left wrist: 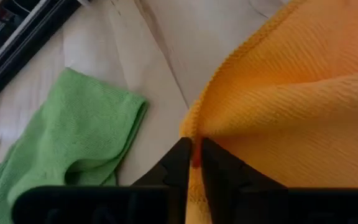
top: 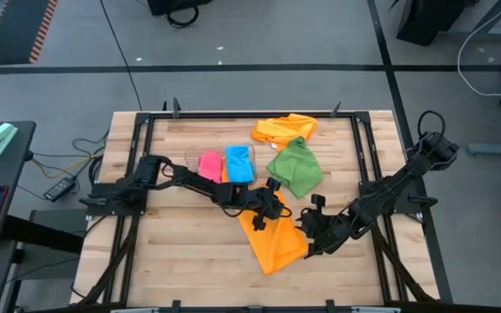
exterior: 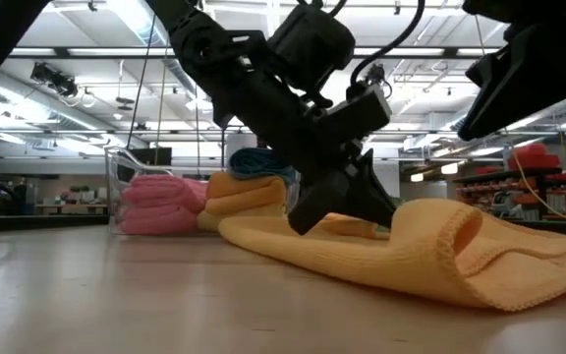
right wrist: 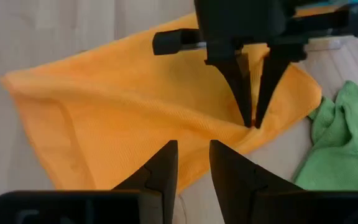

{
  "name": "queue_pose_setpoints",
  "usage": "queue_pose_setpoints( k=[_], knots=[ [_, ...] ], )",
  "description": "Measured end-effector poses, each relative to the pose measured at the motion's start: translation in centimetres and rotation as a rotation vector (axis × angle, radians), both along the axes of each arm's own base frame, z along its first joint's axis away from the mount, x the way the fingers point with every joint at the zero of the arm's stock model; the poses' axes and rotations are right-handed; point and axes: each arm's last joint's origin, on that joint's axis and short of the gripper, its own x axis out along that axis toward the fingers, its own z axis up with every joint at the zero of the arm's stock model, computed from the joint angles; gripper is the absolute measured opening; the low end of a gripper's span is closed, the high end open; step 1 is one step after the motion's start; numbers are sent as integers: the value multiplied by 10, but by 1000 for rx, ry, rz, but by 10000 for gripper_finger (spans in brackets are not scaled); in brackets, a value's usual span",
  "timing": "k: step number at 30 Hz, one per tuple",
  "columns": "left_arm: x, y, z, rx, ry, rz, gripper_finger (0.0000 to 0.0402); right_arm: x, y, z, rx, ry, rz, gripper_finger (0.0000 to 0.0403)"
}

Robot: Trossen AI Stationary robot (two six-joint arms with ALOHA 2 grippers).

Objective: Fold microfiber towels
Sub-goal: Fold the bottom orange microfiber cloth

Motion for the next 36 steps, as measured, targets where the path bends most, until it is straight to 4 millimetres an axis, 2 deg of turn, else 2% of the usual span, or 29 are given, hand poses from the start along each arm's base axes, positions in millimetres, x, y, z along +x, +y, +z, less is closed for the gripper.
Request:
queue_pose_setpoints(
  k=[5, 9, 14, 17, 21, 25, 28, 32, 36],
  knots=[
    [-2, -4, 4, -31, 3, 13, 99, 4, 3, -11, -14, 30, 3, 106],
    [-7, -6, 23, -39, 18, 14, 133, 4, 3, -10, 6, 36, 3, 115],
    [-8, 1, 41, -32, 136, 39, 145, 3, 3, -8, 15, 26, 3, 124],
    [-2, 10, 55, -104, 167, 85, 138, 4, 2, -7, 14, 18, -2, 125],
    [2, 23, 57, -179, 234, 119, 125, 5, 3, -7, 18, 9, -3, 124],
    [12, 30, 58, -285, 217, 151, 119, 6, 3, -6, 24, -4, -3, 124],
    [18, 23, 47, -269, 250, 131, 123, 6, 4, -6, 24, -8, 1, 124],
    [28, 10, 52, -234, 264, 81, 137, 6, 4, -6, 23, -8, 3, 124],
    [35, 11, 48, -225, 339, 99, 144, 6, 4, -6, 22, -6, 3, 124]
  ],
)
